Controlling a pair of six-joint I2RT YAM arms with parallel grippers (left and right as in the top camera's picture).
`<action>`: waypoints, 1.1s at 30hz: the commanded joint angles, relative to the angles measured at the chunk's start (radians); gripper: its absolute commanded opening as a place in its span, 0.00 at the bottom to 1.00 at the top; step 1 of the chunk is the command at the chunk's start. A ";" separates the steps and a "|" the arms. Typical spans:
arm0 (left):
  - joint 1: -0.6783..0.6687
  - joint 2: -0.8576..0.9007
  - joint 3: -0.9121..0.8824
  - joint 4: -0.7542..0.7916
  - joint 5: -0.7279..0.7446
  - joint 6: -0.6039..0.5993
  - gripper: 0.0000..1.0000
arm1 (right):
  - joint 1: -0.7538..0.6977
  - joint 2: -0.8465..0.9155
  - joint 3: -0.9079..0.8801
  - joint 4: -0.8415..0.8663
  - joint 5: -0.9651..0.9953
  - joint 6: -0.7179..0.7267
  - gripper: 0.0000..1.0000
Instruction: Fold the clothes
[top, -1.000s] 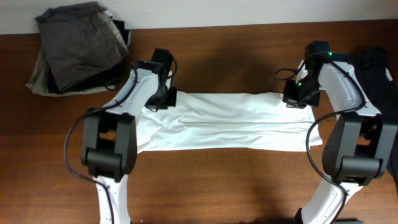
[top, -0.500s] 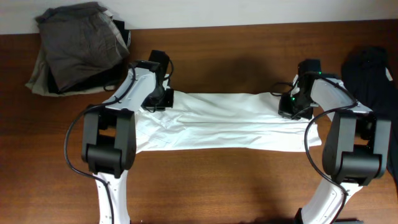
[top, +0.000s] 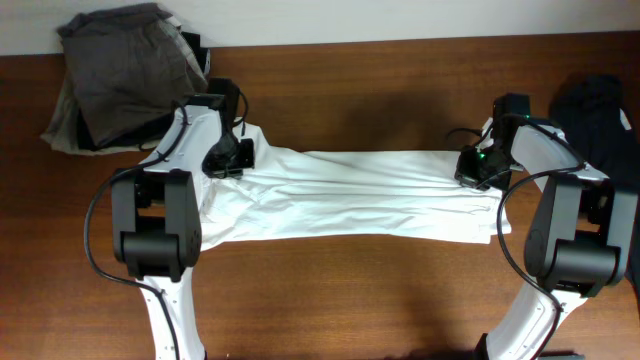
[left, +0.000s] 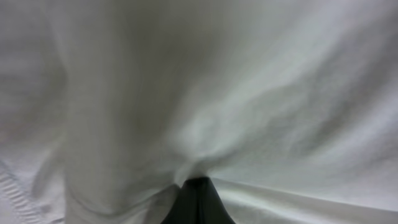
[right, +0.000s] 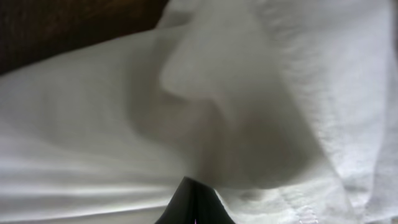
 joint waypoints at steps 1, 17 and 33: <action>0.086 0.092 -0.037 -0.008 -0.151 0.013 0.01 | -0.044 0.100 -0.016 -0.011 0.144 0.053 0.04; 0.161 0.065 -0.029 -0.048 -0.151 0.005 0.01 | -0.045 0.093 0.282 -0.253 0.144 0.091 0.04; 0.165 -0.319 0.006 -0.090 -0.149 0.005 0.99 | -0.045 -0.187 0.359 -0.367 0.080 0.030 0.65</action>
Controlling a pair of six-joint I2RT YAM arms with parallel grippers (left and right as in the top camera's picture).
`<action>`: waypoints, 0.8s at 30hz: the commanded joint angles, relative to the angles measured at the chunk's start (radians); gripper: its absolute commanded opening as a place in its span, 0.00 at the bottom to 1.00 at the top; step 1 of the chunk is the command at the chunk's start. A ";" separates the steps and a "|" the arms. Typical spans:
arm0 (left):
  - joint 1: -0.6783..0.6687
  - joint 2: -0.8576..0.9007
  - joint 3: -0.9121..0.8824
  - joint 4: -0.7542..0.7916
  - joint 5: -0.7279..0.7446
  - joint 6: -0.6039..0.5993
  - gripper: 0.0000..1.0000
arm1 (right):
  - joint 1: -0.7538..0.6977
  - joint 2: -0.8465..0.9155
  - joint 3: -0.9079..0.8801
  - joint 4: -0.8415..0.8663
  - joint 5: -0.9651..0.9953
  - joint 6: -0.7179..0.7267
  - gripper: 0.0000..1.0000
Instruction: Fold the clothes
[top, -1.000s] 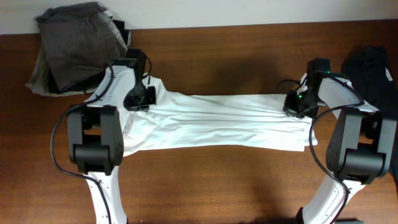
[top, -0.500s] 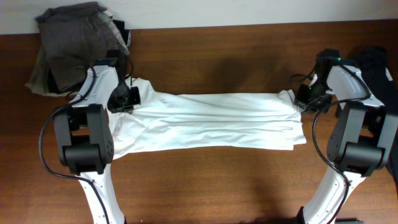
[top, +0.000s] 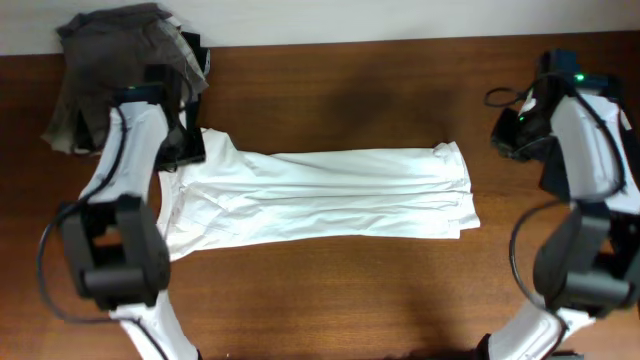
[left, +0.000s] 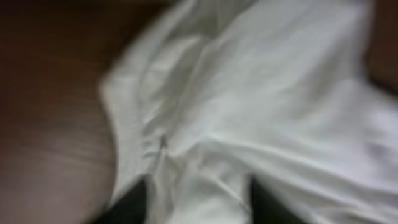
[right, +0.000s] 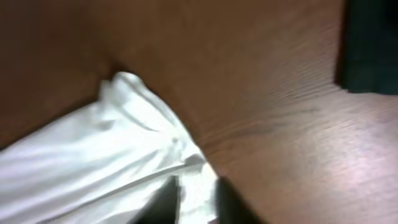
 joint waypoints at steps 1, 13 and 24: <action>0.007 -0.115 0.004 -0.007 -0.018 0.005 0.99 | 0.000 -0.058 0.024 -0.017 -0.010 -0.066 0.76; 0.007 -0.116 -0.013 -0.032 -0.018 0.005 0.99 | -0.136 0.114 0.007 0.011 -0.242 -0.251 0.99; 0.007 -0.116 -0.013 -0.035 0.002 0.005 0.99 | -0.160 0.254 0.005 -0.029 -0.481 -0.469 1.00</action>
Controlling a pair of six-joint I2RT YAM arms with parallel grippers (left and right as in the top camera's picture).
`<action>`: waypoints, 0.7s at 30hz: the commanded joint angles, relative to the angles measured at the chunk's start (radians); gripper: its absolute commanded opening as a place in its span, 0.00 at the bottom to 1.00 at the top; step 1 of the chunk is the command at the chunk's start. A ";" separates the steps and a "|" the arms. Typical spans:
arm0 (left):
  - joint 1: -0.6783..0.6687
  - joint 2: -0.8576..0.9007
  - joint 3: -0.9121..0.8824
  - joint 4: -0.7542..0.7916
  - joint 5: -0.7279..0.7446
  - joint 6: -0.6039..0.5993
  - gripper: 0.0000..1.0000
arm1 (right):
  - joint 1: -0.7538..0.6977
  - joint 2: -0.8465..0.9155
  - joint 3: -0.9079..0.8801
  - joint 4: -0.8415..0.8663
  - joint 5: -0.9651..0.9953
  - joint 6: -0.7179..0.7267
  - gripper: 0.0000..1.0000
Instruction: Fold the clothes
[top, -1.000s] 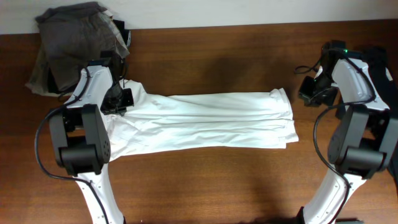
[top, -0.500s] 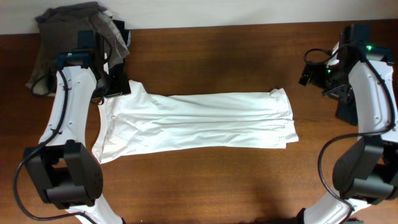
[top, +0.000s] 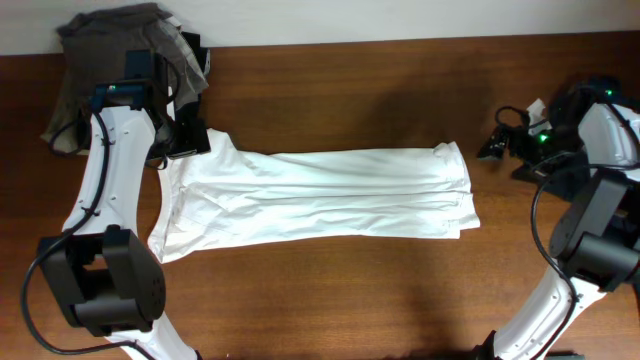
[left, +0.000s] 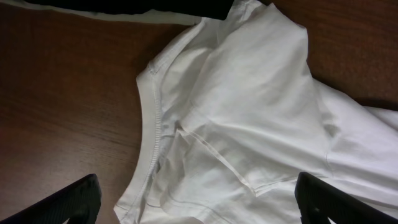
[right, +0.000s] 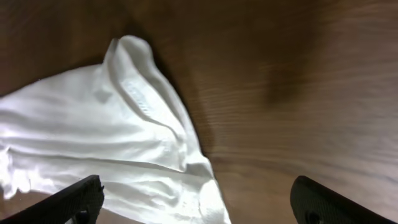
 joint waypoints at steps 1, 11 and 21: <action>0.007 0.007 -0.013 -0.001 0.011 0.006 0.99 | 0.032 0.035 -0.004 -0.005 -0.060 -0.052 0.99; 0.007 0.007 -0.013 -0.001 0.011 0.006 0.99 | 0.085 0.119 -0.006 -0.009 -0.053 -0.094 0.99; 0.007 0.007 -0.013 -0.001 0.011 0.006 0.99 | 0.154 0.147 -0.082 -0.004 -0.057 -0.100 0.98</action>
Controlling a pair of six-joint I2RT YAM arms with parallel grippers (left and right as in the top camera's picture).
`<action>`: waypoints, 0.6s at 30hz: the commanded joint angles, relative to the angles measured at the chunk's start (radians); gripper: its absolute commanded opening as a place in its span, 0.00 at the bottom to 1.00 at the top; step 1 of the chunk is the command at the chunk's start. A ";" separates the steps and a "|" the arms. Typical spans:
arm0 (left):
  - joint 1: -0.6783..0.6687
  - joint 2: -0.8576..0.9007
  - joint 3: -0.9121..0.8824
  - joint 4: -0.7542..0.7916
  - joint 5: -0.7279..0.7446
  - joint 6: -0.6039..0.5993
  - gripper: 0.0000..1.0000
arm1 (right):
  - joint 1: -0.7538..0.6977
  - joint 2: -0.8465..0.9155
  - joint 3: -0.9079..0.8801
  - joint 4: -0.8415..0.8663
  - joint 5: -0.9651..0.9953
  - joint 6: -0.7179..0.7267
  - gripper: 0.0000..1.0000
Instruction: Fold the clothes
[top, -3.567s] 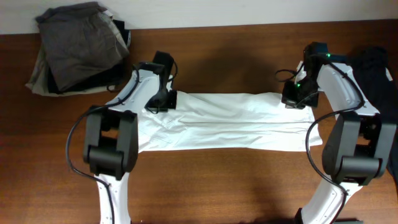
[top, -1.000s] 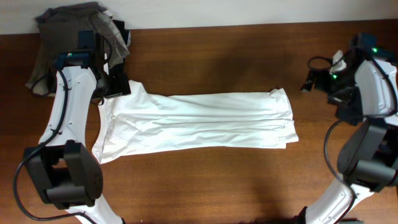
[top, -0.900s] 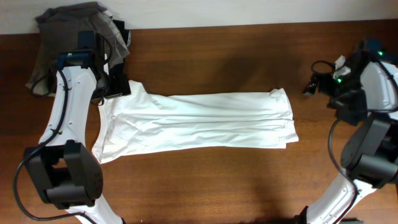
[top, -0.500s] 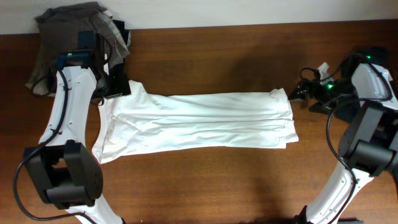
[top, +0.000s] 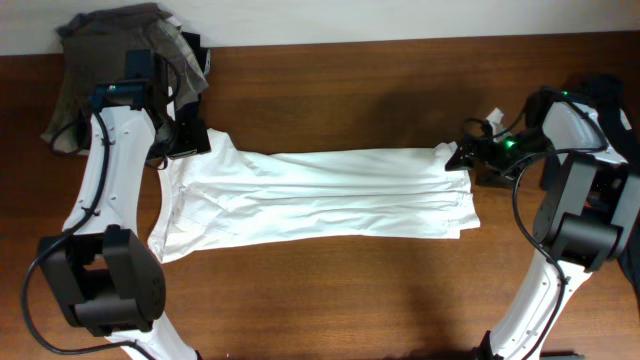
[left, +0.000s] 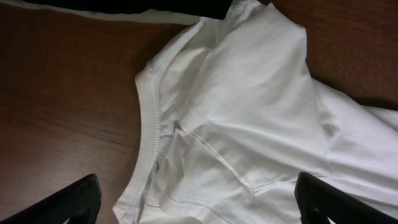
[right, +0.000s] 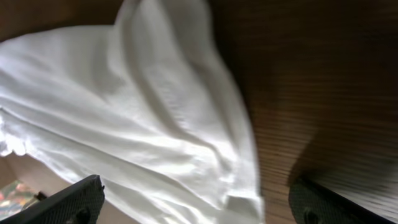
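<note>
A white shirt (top: 320, 195) lies as a long folded strip across the brown table (top: 330, 90). My left gripper (top: 187, 140) hovers at its upper left corner, by the neck end. In the left wrist view the collar and sleeve of the shirt (left: 249, 112) lie below the left gripper (left: 199, 208), which is open wide and holds nothing. My right gripper (top: 462, 158) is at the strip's right end. There the right gripper (right: 202, 205) is open too, with the hem of the shirt (right: 143, 106) under it.
A pile of grey and dark clothes (top: 120, 70) sits at the back left corner, just behind the left arm. A dark garment (top: 610, 100) lies at the right edge. A white wall runs along the table's far side.
My right gripper was off to the right of the shirt over bare wood; now it is at the shirt's right end, still open. The left arm and the shirt have not moved.
First both grippers were shut on the shirt's two ends, holding it stretched. Then both had let go and stood outward, the shirt lying flat as a shorter strip. Both stayed open, the right farther off, and now the right is back at the hem.
</note>
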 joint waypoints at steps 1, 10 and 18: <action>0.007 0.007 -0.013 -0.001 0.008 0.006 0.99 | 0.059 0.037 -0.089 0.016 0.000 -0.017 0.95; 0.007 0.007 -0.013 -0.001 0.008 0.006 0.99 | 0.108 0.037 -0.228 0.135 0.002 -0.013 0.29; 0.007 0.007 -0.013 -0.001 0.008 0.006 0.99 | 0.040 0.035 -0.190 0.112 0.078 0.101 0.04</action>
